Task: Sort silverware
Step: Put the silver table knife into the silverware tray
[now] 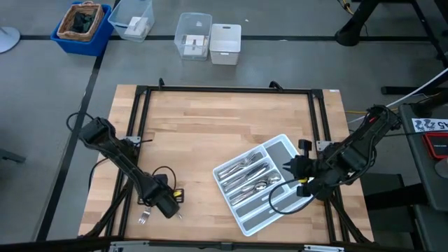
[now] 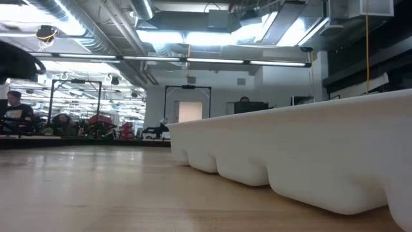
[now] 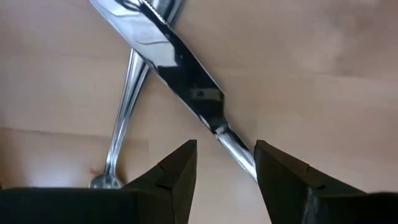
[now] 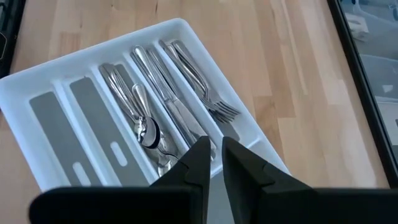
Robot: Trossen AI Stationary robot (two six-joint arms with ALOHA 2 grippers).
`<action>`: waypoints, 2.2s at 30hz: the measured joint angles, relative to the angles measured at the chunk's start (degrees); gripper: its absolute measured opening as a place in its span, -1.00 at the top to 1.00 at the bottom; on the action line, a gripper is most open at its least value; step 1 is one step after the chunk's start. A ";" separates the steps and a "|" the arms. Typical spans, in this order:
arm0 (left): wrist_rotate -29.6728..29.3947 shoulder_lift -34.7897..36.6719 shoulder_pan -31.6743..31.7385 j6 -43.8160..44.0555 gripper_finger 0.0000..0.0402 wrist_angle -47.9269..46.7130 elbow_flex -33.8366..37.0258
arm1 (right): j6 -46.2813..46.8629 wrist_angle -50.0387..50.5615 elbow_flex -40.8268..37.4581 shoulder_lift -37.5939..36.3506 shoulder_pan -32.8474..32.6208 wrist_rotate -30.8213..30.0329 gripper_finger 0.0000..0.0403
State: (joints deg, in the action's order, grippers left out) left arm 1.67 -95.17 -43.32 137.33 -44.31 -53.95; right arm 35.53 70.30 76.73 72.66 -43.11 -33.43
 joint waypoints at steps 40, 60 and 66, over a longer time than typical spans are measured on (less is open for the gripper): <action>-13.73 -3.36 2.96 -9.15 0.91 -1.59 0.09 | -5.88 0.29 0.00 -0.13 0.00 -0.48 0.77; -26.69 -3.51 4.82 -16.13 0.86 4.79 0.17 | -5.88 0.24 0.00 -0.13 0.01 -0.46 0.77; -26.66 -3.45 6.67 -21.41 0.86 9.19 0.09 | -5.87 0.23 0.00 -0.13 0.00 -0.46 0.77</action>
State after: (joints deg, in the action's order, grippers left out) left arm -24.98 -98.62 -36.65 115.91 -35.12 -53.87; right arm 29.66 70.53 76.73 72.53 -43.11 -33.89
